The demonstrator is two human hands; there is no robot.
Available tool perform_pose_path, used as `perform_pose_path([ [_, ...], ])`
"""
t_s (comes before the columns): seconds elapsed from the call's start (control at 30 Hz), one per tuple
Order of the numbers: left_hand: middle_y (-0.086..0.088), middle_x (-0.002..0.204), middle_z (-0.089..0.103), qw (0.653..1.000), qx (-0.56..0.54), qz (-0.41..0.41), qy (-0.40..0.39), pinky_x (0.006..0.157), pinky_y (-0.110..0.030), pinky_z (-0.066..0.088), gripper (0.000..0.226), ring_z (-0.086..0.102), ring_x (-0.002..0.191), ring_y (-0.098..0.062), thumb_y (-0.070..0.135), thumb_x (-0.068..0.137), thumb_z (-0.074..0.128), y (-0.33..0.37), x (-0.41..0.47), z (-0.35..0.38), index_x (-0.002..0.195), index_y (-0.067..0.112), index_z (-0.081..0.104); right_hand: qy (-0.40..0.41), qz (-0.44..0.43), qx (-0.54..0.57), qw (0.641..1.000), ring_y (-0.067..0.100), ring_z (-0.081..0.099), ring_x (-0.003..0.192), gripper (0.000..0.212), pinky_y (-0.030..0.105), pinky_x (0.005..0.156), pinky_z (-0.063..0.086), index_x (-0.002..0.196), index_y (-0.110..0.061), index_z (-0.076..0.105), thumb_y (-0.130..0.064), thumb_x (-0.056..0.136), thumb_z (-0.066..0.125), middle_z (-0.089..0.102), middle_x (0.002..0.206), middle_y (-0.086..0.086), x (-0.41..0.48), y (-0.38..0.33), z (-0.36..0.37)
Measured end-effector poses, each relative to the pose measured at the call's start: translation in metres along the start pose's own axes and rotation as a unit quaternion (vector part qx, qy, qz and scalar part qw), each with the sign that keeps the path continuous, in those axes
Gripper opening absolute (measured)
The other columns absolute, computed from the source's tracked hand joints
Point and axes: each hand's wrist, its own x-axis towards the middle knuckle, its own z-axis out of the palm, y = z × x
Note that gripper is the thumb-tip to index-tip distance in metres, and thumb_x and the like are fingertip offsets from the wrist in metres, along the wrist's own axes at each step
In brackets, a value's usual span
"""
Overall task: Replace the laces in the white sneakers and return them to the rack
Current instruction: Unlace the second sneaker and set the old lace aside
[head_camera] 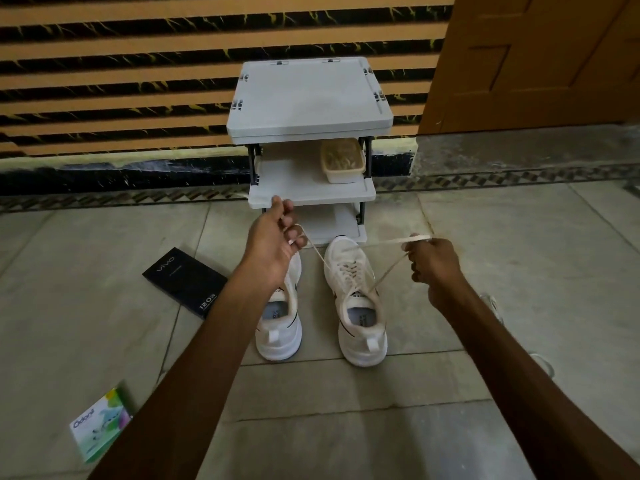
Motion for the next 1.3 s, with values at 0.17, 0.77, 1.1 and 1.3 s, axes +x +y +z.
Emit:
perform_pose_path([
  [0.17,-0.008,0.087,0.061,0.949,0.307,-0.064,0.045,0.069,-0.033,0.057,0.021,0.063,0.074,-0.021,0.019,0.097,0.053,-0.028,0.004,-0.002,0.111,0.004,0.056,-0.050,0.069,-0.094,0.992,0.022,0.065,0.061,0.016,0.036,0.060,0.058,0.092,0.001,0.063,-0.013,0.086,0.066,0.070,0.083,0.019,0.008,0.037,-0.001],
  [0.77,-0.012,0.102,0.065,0.681,0.714,0.161,-0.021,0.072,-0.036,0.049,0.049,0.064,0.091,-0.031,0.023,0.083,0.065,-0.109,-0.014,0.001,0.125,0.008,0.043,-0.045,-0.222,-0.488,0.843,0.023,0.064,0.074,0.029,0.028,0.066,0.051,0.105,-0.012,0.065,-0.034,0.088,0.059,0.069,0.092,0.007,-0.032,0.057,0.036],
  [1.1,-0.007,0.103,0.056,0.805,0.590,0.046,0.037,0.069,-0.032,0.046,0.049,0.061,0.095,-0.028,0.014,0.079,0.070,-0.106,-0.001,-0.008,0.114,0.009,0.037,-0.011,-0.185,-0.307,0.934,0.019,0.060,0.065,0.031,0.015,0.047,0.029,0.106,-0.016,0.041,-0.015,0.084,0.062,0.061,0.079,0.001,-0.036,0.067,0.037],
  [1.3,-0.011,0.091,0.062,0.866,0.498,-0.021,0.018,0.073,-0.048,0.060,0.046,0.069,0.082,-0.029,0.013,0.073,0.075,-0.104,0.007,-0.020,0.101,0.021,0.041,-0.085,-0.341,-0.476,0.806,0.022,0.050,0.096,0.050,0.031,0.074,0.047,0.110,-0.023,0.065,-0.031,0.064,0.083,0.056,0.113,0.005,-0.033,0.058,0.036],
])
